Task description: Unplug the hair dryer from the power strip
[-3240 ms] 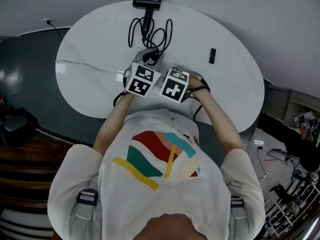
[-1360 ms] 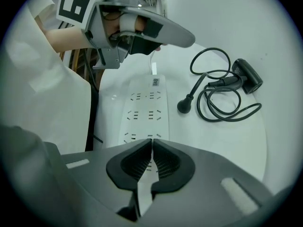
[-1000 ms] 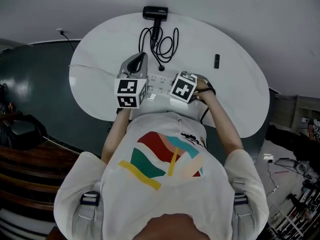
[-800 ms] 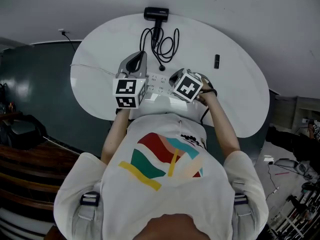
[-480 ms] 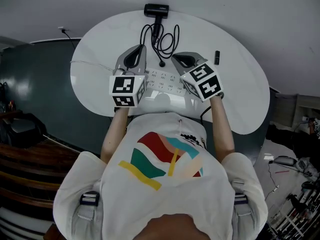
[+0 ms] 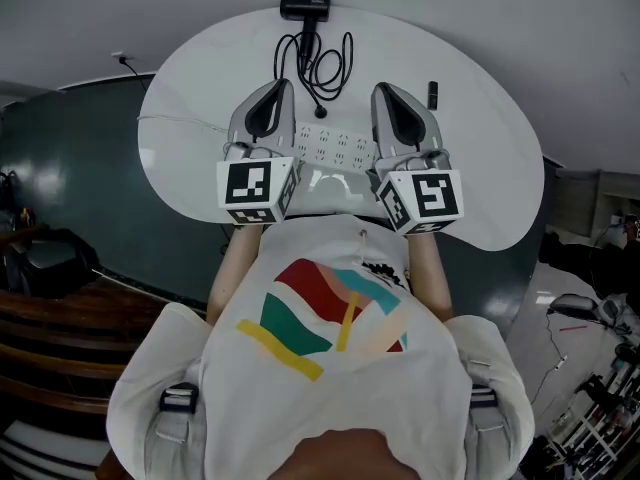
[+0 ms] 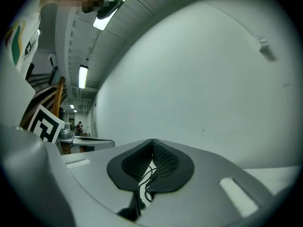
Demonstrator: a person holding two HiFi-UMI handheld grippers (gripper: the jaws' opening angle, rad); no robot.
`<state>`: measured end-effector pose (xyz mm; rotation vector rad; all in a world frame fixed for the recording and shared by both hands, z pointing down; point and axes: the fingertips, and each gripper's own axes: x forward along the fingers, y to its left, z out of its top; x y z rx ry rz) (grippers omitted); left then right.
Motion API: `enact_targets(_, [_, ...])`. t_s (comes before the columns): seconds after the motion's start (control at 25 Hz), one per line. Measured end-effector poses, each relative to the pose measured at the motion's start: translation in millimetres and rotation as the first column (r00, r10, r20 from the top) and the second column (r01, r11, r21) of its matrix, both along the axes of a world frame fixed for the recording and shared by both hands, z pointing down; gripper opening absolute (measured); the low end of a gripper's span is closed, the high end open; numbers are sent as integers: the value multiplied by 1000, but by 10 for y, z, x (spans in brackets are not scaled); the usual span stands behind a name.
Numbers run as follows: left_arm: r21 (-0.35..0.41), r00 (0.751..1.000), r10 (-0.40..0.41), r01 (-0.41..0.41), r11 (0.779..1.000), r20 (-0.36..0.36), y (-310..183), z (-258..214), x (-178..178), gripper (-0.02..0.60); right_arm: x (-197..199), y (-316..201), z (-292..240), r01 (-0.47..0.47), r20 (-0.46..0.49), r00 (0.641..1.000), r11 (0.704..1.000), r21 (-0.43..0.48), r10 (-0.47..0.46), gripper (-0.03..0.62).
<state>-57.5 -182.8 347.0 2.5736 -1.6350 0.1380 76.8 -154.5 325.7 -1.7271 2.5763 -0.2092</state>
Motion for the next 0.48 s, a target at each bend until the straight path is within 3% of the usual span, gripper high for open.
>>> enact_targets(0.24, [20,1000,-9,9,1000,-19,94,-6,47,1,193,239,117,-98,-9,995,995,30,98,12])
enact_targets(0.48, [49,1000,11,-11,999,4,111,-90,114,0,209,262,119,-99,-26,995,995,32,100,12])
